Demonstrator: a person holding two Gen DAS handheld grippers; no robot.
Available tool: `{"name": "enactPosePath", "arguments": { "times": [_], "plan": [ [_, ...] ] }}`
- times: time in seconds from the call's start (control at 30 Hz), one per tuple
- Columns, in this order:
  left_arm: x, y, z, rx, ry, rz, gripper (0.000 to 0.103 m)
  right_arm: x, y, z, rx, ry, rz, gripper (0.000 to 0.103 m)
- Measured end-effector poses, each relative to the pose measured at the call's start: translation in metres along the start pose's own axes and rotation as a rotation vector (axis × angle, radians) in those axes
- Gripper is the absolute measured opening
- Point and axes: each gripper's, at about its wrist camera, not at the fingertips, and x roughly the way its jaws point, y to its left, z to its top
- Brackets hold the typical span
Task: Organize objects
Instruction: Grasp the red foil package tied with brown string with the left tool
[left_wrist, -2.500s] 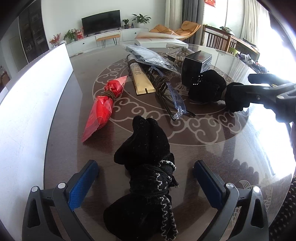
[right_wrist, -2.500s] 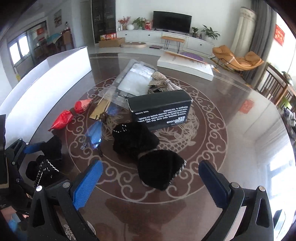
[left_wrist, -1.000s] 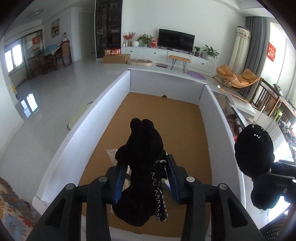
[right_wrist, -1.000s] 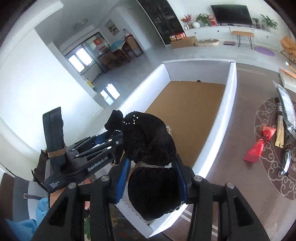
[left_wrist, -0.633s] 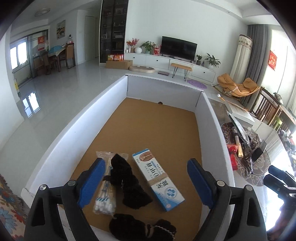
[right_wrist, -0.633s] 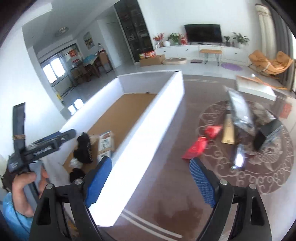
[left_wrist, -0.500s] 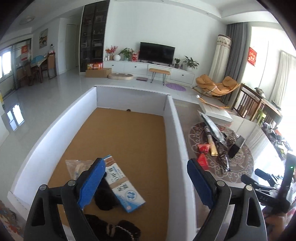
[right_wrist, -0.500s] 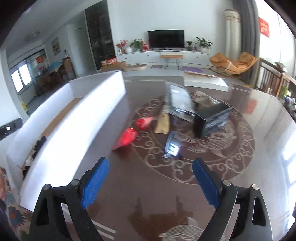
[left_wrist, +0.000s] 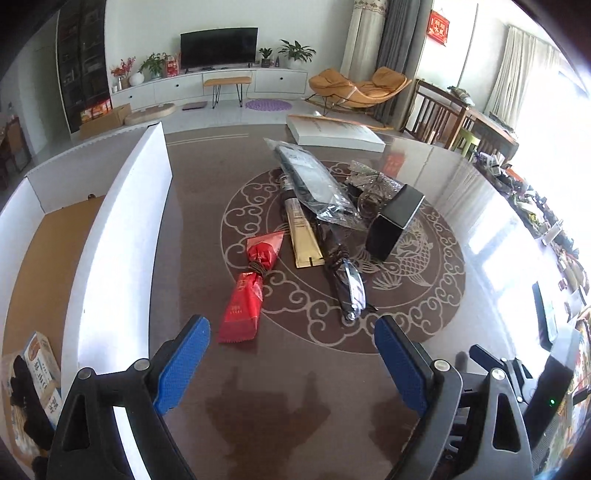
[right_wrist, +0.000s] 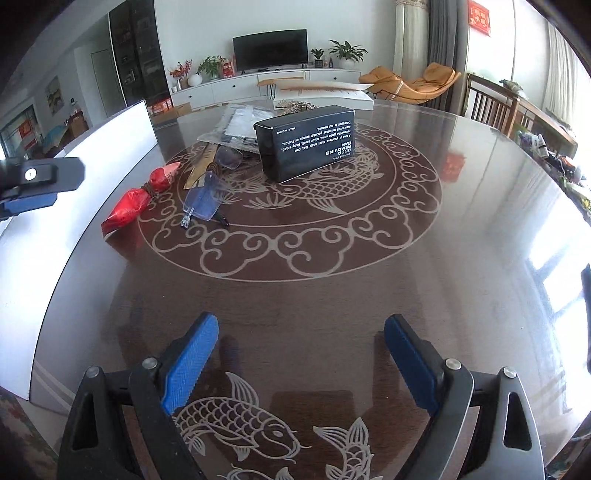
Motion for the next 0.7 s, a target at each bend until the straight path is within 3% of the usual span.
{"name": "enactPosePath", "arguments": {
  "times": [0.2, 0.4, 0.43, 0.5, 0.57, 0.7],
  "plan": [
    [0.060, 0.007, 0.025, 0.067, 0.080, 0.146, 0.090, 0.001, -0.007, 0.000, 0.044, 0.002, 0.033, 0.092],
    [0.090, 0.020, 0.024, 0.007, 0.071, 0.168, 0.089, 0.000, -0.007, 0.000, 0.046, 0.003, 0.041, 0.095],
    [0.092, 0.020, 0.024, 0.009, 0.066, 0.170, 0.084, 0.000, -0.006, -0.001, 0.043, 0.004, 0.041, 0.096],
    [0.097, 0.017, 0.022, 0.022, 0.072, 0.159, 0.049, 0.000, -0.005, 0.000, 0.040, 0.006, 0.044, 0.097],
    [0.091, 0.013, 0.017, 0.027, 0.050, 0.138, 0.022, 0.000, -0.005, 0.000, 0.039, 0.007, 0.046, 0.098],
    [0.072, 0.005, -0.008, 0.010, 0.026, 0.131, 0.022, 0.001, -0.005, 0.000, 0.039, 0.007, 0.052, 0.099]
  ]
}}
